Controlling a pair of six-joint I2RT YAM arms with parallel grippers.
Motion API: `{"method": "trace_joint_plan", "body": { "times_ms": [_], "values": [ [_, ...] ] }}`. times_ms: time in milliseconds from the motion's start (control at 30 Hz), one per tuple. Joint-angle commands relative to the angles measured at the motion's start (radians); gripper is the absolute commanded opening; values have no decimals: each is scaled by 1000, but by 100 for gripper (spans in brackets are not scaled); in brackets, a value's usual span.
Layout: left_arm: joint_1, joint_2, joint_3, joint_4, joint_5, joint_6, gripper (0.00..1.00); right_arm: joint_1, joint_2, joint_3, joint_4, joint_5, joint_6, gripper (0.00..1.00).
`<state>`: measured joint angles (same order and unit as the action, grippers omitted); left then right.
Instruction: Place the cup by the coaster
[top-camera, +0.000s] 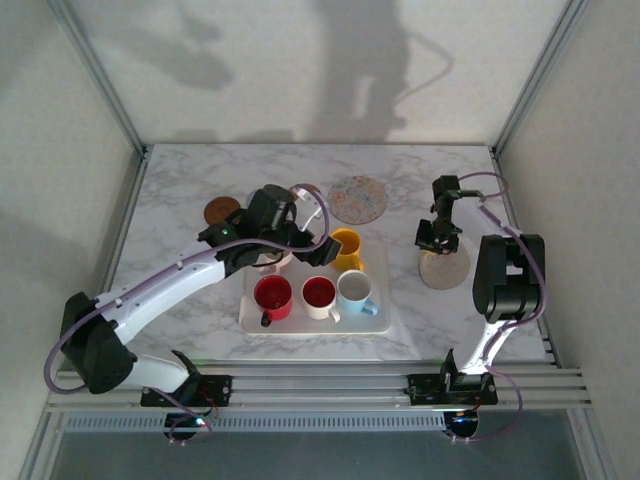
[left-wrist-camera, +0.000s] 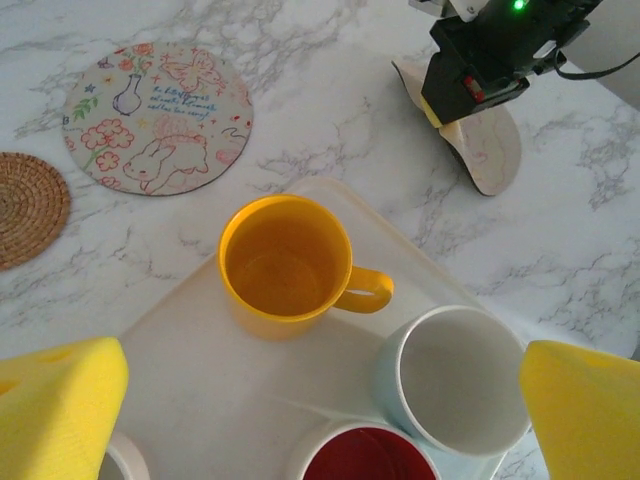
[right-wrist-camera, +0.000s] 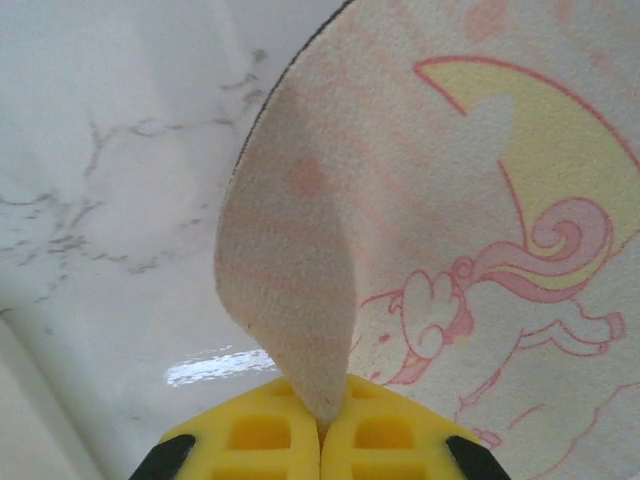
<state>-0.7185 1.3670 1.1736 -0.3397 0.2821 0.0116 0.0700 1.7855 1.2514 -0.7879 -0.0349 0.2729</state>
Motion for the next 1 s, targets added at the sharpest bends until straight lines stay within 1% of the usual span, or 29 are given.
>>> {"method": "trace_joint_plan", "body": {
  "times_ms": [0,400,667,967],
  "values": [
    [-4,-68,-46,30,-32,-48,100,4,-24,56,-24,-34,-1,0],
    [-2,-76,-28,8,-64,-54,100,9,104,234,-36,-26,-4,0],
    [2,-31,-10,14,-69,-36,100,16,220,375,-43,-29,-5,0],
    [36,39,35,25,-38,-37,100,32,326,521,-53,-30,12,0]
  ]
}}
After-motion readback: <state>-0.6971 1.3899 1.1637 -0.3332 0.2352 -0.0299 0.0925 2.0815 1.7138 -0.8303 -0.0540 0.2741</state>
